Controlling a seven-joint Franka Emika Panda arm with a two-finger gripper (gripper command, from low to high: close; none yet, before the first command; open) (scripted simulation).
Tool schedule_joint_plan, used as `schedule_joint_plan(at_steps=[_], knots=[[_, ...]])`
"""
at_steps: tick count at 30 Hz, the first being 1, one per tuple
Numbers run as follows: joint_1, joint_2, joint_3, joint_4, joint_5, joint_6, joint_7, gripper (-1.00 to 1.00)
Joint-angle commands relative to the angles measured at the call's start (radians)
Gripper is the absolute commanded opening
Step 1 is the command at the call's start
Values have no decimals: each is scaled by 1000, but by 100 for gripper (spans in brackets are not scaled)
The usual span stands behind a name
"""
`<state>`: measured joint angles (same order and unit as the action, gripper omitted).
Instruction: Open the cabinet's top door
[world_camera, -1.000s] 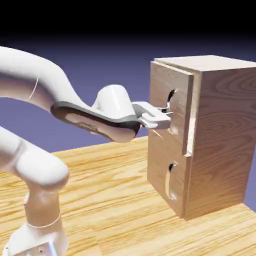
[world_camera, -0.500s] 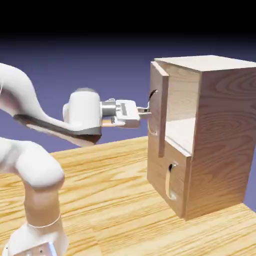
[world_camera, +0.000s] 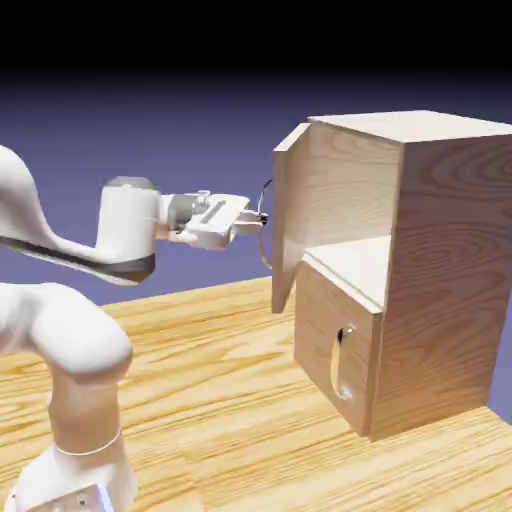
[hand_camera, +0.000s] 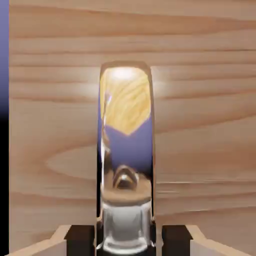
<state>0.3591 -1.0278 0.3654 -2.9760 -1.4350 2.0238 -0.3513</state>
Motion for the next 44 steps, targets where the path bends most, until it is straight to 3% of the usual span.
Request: schedule_joint_plan(at_steps=[1, 11, 25, 32, 43, 44], knots=[[5, 15, 33, 12, 44, -36, -2, -100], [-80, 284, 390, 270, 417, -459, 43, -100], [-501, 718, 890, 725, 592, -995, 226, -100], [-749, 760, 1135, 820, 624, -1073, 255, -100], [-1119, 554, 1405, 988, 757, -1084, 148, -100], [-1119, 554, 1405, 988, 757, -1084, 148, 100]])
